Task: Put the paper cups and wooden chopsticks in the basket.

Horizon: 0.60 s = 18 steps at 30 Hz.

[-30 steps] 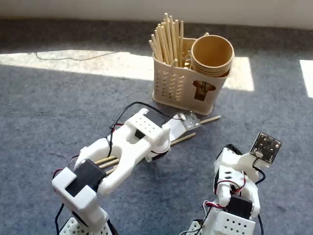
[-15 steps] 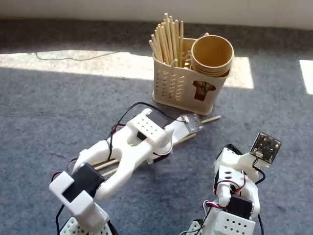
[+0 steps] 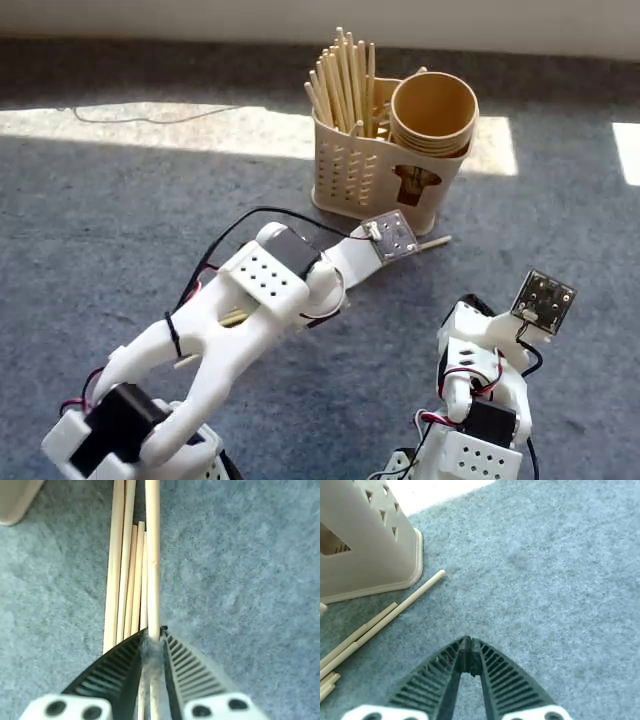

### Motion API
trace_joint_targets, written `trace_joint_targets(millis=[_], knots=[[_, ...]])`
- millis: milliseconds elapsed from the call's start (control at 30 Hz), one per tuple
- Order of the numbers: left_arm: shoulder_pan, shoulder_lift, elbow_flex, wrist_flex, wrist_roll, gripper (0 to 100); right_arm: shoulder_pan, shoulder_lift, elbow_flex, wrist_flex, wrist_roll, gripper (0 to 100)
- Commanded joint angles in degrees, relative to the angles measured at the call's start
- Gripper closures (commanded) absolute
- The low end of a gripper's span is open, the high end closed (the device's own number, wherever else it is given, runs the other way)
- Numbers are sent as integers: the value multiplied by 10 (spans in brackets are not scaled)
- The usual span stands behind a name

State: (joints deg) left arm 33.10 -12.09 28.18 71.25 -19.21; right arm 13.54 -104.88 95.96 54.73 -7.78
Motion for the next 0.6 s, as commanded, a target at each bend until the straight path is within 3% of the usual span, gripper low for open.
trace_joint_targets(millis=[0, 133, 567], knots=[[4, -91, -11, 11, 6, 995, 7, -4, 67, -1, -3, 993], [-8, -148, -15, 9, 6, 995, 7, -4, 67, -1, -3, 993], [-18, -233, -147, -25, 113, 995, 7, -4, 67, 0, -3, 993]])
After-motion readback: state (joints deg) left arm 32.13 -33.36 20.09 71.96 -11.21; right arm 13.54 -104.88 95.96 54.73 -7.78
